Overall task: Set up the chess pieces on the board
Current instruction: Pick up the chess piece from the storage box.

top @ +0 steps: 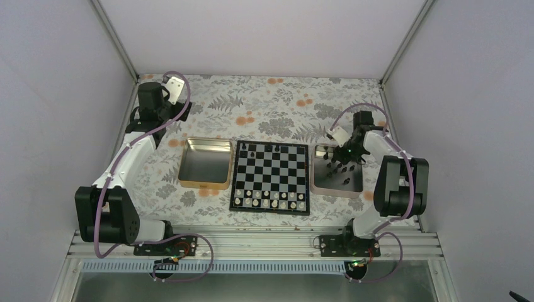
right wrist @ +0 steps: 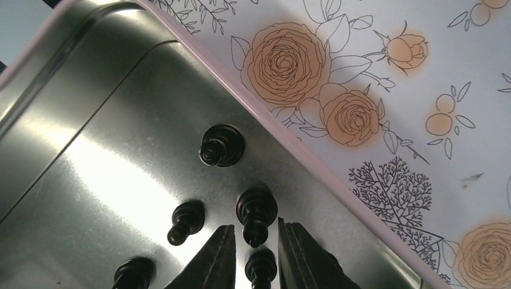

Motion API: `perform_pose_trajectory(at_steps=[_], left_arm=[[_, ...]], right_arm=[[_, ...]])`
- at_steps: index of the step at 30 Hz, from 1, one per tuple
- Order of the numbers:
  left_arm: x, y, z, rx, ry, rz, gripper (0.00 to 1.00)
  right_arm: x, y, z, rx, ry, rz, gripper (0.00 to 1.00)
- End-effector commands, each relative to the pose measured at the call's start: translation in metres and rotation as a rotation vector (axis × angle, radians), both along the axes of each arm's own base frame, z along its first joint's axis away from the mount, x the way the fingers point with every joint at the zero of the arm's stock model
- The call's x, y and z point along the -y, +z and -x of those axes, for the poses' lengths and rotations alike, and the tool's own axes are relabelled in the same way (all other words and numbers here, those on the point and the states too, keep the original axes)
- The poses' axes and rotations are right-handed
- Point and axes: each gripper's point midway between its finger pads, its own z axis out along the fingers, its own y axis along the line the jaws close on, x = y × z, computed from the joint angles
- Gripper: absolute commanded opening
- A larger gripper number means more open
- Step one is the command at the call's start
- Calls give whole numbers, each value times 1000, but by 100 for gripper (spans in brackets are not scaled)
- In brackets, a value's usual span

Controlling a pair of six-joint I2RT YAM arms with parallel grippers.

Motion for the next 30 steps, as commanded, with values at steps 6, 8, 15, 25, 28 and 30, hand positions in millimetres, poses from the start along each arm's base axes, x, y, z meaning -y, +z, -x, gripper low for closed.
perform_pose_trajectory(at_steps=[6,8,15,25,28,30], left_arm=[[0,1,-2,8,-5,6,100],[-1,2,-2,12,-2,4,100],[-1,3,-2,15,-3,5,100],[-2,7,-2,24,3,6,100],[-2,9,-2,26,1,9,100],[-2,11,-1,31,2,10,100]], right_arm=[[1,-6,-9,6,3,-14,21],[1,-8,-9,3,4,-13,19],[0,-1,-12,28,6,-16,9],[-31,100,-32,163,83,-34,6],[-68,128,-47,194,172,-41,6],[-92,136,-58,205,228,-37,6]])
